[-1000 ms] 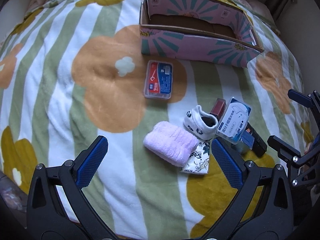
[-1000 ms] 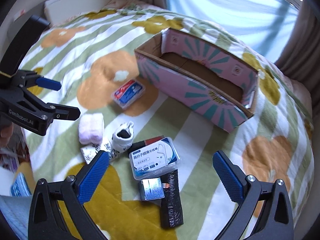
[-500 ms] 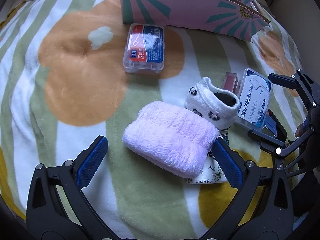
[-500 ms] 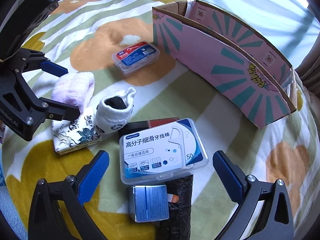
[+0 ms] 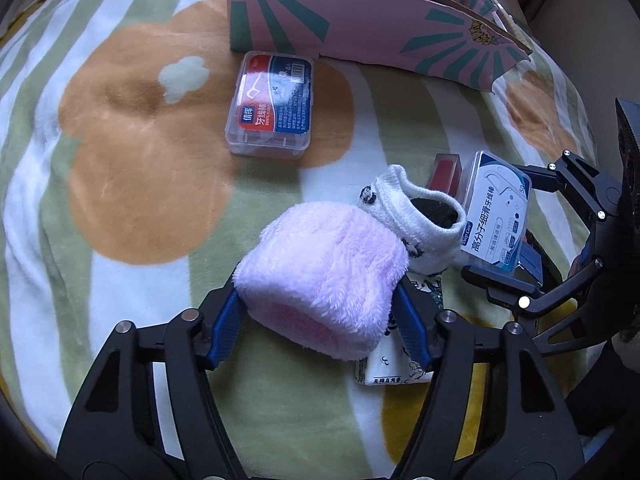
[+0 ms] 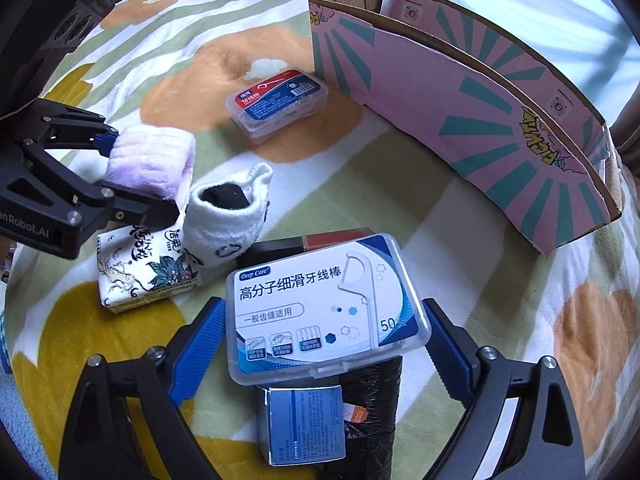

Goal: Organize objects
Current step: 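Close the left tool on the pink towel roll while the right tool grasps the clear floss-pick box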

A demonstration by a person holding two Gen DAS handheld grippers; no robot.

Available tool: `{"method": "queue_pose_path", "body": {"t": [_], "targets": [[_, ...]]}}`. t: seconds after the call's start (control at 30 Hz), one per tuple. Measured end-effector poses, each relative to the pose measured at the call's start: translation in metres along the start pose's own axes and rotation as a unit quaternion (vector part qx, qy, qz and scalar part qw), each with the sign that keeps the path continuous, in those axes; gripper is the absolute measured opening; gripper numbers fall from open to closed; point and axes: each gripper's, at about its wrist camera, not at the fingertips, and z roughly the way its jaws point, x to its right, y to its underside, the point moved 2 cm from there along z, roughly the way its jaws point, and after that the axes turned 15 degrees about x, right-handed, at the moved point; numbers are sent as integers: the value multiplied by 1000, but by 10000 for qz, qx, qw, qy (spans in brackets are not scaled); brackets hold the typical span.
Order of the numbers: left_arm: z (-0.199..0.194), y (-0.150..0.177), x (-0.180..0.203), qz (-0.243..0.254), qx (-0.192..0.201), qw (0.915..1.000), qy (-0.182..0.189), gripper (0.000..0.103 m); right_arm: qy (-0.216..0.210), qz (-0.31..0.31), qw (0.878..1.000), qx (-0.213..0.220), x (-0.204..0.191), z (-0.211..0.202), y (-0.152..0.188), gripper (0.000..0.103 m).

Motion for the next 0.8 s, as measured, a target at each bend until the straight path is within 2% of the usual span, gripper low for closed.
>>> {"method": "queue_pose_path", "body": {"t": [0.37,0.8], "targets": [[-9,-4,2,28,35,10000,3,49,35,203,9998,-15,0,-7,-5,92],[-43,-36,1,-15,257,9997,26,48,278,638,9975,83,11,-36,-38,92]]}}
